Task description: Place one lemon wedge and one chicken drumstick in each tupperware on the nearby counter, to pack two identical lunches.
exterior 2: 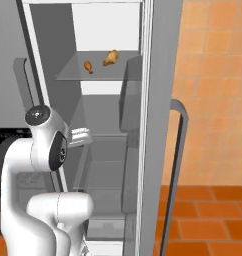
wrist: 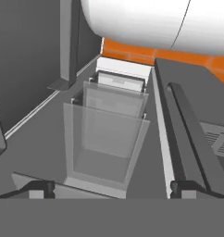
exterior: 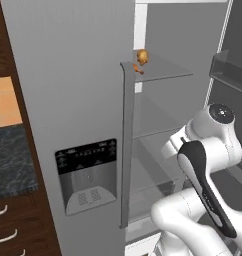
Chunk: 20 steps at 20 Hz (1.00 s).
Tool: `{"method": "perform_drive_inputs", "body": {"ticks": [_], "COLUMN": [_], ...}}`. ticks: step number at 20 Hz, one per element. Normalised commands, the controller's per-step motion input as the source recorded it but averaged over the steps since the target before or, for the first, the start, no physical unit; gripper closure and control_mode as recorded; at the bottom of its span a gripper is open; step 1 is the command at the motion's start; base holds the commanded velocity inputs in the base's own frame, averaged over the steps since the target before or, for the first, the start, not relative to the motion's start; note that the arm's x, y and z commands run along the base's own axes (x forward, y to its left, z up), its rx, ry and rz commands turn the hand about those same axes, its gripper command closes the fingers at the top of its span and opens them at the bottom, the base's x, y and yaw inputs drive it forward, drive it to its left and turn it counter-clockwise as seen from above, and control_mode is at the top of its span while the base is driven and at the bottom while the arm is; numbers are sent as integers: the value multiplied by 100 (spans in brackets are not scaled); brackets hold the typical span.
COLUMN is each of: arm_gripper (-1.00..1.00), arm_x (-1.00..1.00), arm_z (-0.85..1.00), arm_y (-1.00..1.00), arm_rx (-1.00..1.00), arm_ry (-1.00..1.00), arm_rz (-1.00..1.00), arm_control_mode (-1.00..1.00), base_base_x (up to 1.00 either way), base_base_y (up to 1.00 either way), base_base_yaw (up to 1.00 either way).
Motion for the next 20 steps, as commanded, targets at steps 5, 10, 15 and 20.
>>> {"method": "perform_drive_inputs", "body": {"ticks": [5,10,15,20], "arm_gripper": [-100,-100,-100,-100], "arm_x": [0,21,12,18], "arm_z": [0,-2,74,93], "arm_y": [0,0,0,0], "arm_rx": [0,0,3,14], "arm_ry": [0,-4,-25,-16], "arm_rz": [0,0,-2,-28], "arm_control_mode": [100,-100,-100,-100], "base_base_x": [28,7,0,0], "base_base_y": [-20,0,0,0], "base_base_yaw": [0,0,0,0]}}
